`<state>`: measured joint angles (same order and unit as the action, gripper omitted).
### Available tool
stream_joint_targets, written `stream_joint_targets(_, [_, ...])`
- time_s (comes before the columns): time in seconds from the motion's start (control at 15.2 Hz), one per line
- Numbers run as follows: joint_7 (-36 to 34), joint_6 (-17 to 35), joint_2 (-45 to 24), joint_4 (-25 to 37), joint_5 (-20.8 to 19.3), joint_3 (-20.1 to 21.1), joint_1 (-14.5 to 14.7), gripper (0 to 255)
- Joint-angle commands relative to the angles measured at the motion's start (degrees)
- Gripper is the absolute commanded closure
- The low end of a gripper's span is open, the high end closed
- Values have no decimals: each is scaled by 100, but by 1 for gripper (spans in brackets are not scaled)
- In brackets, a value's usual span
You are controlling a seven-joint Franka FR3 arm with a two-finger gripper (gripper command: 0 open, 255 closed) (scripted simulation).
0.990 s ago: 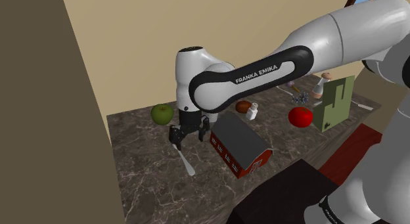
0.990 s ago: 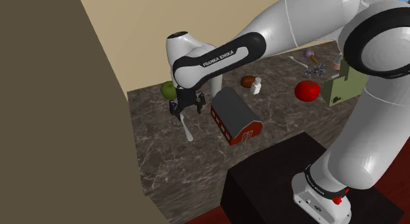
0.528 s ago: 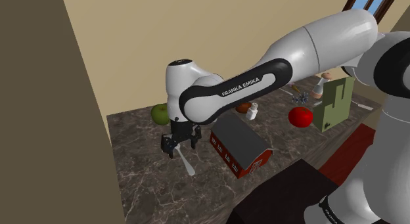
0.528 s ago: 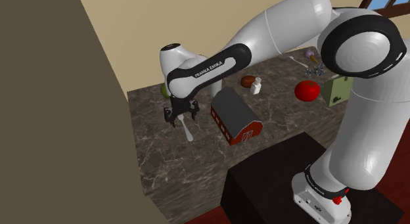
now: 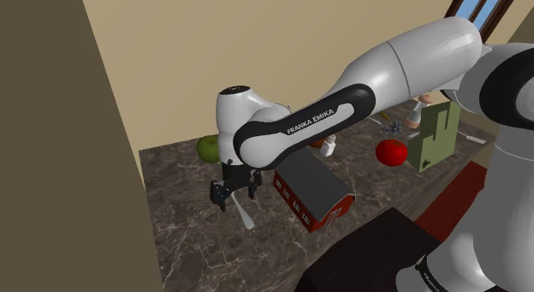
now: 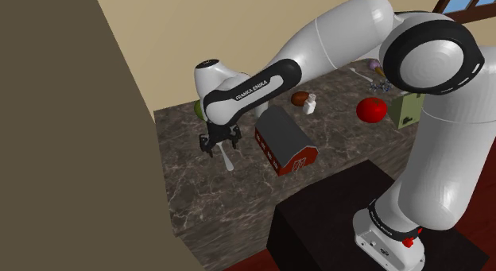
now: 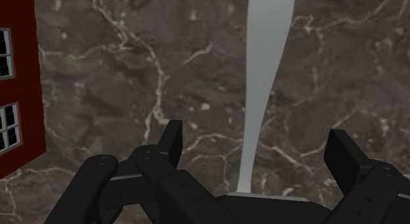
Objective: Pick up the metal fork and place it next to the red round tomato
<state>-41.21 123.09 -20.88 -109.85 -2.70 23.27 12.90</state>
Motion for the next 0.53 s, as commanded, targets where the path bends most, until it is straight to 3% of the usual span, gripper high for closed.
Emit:
stream_joint_targets(0.0, [-1,2,-2,0,-1,0,1,0])
stream_joint_targets(0.07, [0,1,-1,0,0,0,0,0])
stream_joint_targets(0.13, [0,1,-1,0,0,0,0,255])
stream_joint_targets(0.46, [-1,1,-1,0,0,0,0,255])
